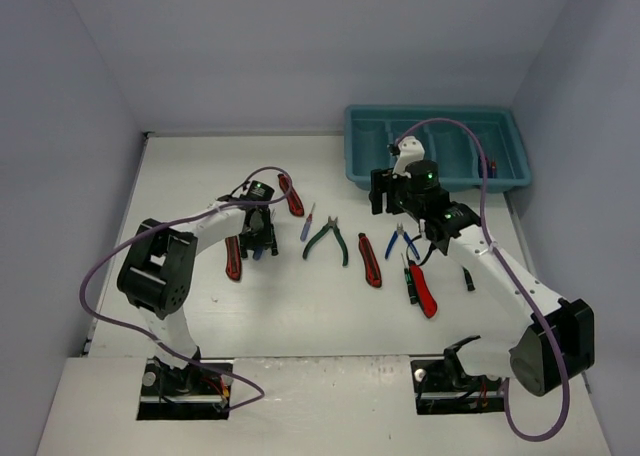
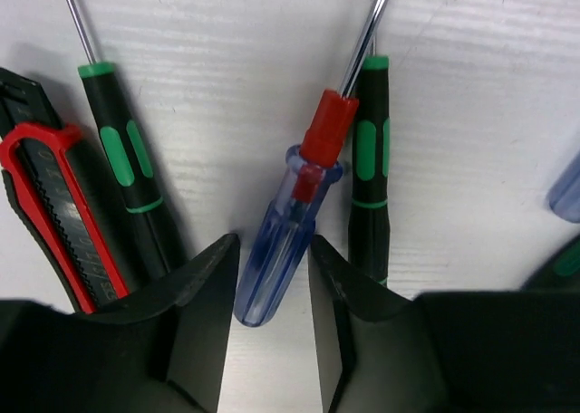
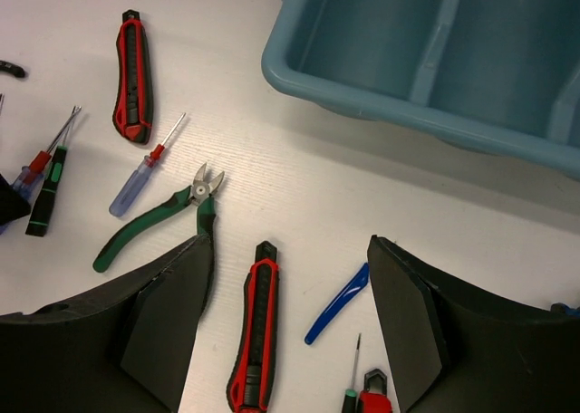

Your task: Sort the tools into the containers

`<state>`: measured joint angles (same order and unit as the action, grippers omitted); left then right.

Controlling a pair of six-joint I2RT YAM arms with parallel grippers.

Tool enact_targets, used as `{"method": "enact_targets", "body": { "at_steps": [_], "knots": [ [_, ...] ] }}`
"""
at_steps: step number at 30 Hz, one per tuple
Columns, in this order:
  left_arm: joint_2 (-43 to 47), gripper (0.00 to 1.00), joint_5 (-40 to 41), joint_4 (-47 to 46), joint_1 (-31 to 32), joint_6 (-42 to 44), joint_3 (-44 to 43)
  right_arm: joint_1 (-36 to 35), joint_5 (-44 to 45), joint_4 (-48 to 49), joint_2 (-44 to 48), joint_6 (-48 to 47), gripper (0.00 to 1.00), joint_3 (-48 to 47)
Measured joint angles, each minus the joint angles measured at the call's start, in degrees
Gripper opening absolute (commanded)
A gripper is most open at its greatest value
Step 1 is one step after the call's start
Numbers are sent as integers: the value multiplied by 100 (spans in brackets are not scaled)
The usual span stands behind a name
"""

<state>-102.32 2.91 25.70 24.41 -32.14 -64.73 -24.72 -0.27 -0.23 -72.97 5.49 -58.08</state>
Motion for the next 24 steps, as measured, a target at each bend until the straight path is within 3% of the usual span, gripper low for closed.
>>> {"method": "enact_targets", "body": {
  "at_steps": [4,7,11,15,20,24],
  "knots": [
    [-44,6,-48,-75,-72,-17,-46,-78,8,-2,11,66,68,45],
    [-39,0,-89,-80,-96,-13,-46,-203,7,0,11,92,68,45],
    [171,0,-279,-104,-103,-16,27,-476,-52,-2,-34,230,68,27],
    [1045,0,-643,-367,-121,-206,288,-904,-190,10,-231,435,69,-149],
    [2234,0,-1277,-1275,-158,-1061,541,-1708,-264,87,-492,773,69,-402],
    [2498,0,-1695,-2115,-162,-1770,630,-2134,-297,328,-597,1003,69,-499]
  ]
}}
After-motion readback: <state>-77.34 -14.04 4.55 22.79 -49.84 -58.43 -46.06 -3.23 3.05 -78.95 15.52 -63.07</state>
